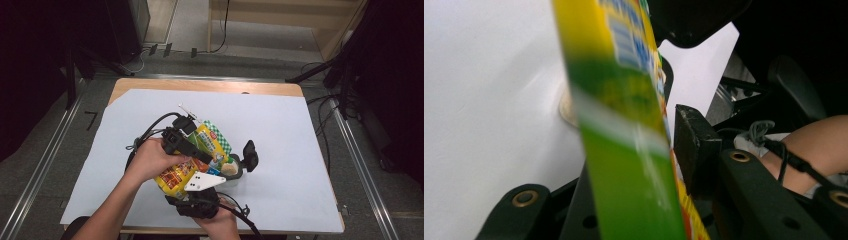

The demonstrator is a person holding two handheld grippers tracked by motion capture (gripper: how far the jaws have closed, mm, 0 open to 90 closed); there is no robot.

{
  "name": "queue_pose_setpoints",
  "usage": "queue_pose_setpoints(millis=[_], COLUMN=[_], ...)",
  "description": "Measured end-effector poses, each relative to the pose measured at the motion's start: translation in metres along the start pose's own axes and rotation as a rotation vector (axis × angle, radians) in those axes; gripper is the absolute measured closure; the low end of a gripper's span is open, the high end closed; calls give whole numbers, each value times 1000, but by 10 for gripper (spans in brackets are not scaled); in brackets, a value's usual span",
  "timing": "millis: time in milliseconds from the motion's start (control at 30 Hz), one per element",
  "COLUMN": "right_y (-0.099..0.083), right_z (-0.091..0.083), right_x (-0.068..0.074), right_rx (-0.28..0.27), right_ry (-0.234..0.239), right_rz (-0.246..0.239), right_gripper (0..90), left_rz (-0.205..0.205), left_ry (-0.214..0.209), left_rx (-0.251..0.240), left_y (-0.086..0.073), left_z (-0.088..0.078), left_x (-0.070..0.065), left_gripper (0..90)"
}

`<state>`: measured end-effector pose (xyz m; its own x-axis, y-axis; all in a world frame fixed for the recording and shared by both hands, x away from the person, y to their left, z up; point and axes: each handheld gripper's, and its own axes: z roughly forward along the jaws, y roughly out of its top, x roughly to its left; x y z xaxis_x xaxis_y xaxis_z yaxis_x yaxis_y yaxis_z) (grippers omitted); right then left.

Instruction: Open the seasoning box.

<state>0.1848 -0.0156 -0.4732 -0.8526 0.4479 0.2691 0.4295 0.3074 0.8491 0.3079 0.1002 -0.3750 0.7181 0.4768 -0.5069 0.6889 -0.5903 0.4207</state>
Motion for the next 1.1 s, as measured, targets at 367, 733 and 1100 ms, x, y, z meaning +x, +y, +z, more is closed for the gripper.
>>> queue_pose_setpoints(millis=[367,733,1100], right_y=[2,4,7], right_z=[-4,-2,0], right_x=[-1,5,5], right_rx=[-28,-6,43], right_ry=[-4,-10,-33], right_rz=[-2,-71,-126], right_gripper=[597,512,553], left_rz=[-7,-10,-26], left_ry=[-7,10,-2], left_rx=[-6,2,-10], left_y=[0,0,-1], left_z=[-2,-3,-5], left_x=[1,-3,0], left_gripper=[791,857,892])
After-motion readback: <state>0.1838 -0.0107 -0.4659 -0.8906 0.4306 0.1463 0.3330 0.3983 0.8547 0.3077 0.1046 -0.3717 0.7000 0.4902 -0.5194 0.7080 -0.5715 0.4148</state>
